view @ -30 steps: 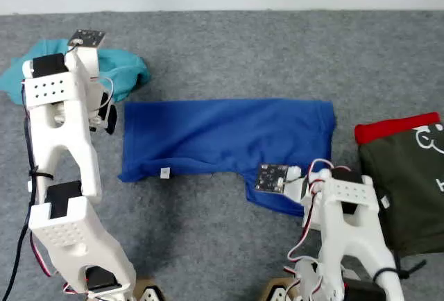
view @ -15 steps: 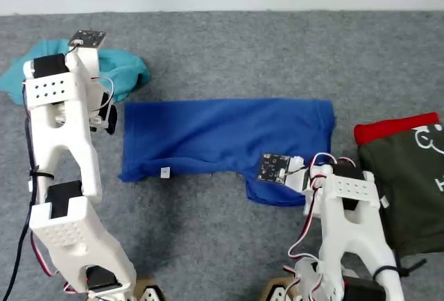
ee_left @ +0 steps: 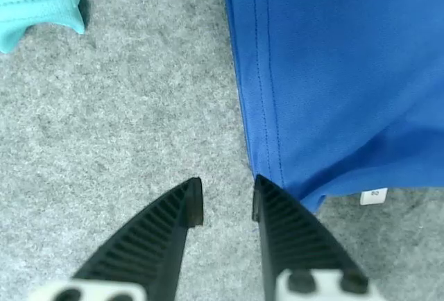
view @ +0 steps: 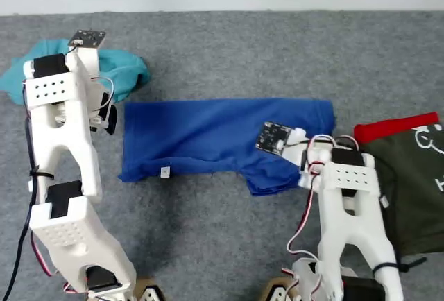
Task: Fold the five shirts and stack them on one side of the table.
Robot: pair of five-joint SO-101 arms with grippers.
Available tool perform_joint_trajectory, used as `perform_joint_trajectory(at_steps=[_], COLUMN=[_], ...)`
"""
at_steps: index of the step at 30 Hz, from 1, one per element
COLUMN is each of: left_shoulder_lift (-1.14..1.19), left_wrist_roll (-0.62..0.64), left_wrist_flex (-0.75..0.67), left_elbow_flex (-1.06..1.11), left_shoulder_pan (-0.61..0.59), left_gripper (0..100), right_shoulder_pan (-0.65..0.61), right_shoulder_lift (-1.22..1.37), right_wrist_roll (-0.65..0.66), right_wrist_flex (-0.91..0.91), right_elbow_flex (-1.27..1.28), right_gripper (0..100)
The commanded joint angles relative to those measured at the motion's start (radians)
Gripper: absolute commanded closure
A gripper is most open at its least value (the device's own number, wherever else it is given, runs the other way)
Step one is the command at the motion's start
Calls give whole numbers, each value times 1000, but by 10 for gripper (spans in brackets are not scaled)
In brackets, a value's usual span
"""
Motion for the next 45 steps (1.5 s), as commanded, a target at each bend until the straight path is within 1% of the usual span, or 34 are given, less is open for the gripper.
perform_joint_trajectory(at_steps=[1, 4, 7, 10, 14, 17, 25, 30, 31, 35, 36, 39, 42, 45], left_shoulder_lift=[-58, -58, -58, -58, -58, -58, -58, -58, -58, -58, -58, -58, -58, -58], left_wrist_roll=[-8, -8, -8, -8, -8, -15, -34, -34, -34, -34, -34, -34, -31, -29], left_wrist_flex=[20, 20, 20, 20, 20, 20, 20, 20, 20, 20, 20, 20, 18, 18], left_elbow_flex=[-4, -4, -4, -2, -2, -2, -2, -2, -2, -2, -2, -2, -2, -2], left_shoulder_pan=[-5, -3, -3, 15, 83, 117, 121, 121, 121, 121, 121, 121, 124, 163], left_gripper=[876, 876, 876, 876, 876, 876, 876, 876, 876, 876, 876, 876, 876, 876], right_shoulder_pan=[-33, -35, -35, -35, -35, -36, -38, -48, -54, -62, -64, -58, -41, -2], right_shoulder_lift=[1, 19, 96, 188, 288, 364, 605, 696, 699, 697, 690, 625, 516, 424], right_wrist_roll=[-64, -84, -86, -97, -193, -227, -295, -307, -313, -322, -325, -368, -443, -508], right_wrist_flex=[-110, -211, -246, -248, -248, -248, -248, -239, -236, -182, -170, -127, -70, -21], right_elbow_flex=[-48, -51, -77, -144, -290, -385, -546, -603, -603, -608, -608, -608, -608, -608], right_gripper=[985, 985, 985, 985, 985, 985, 979, 963, 937, 781, 760, 760, 759, 759])
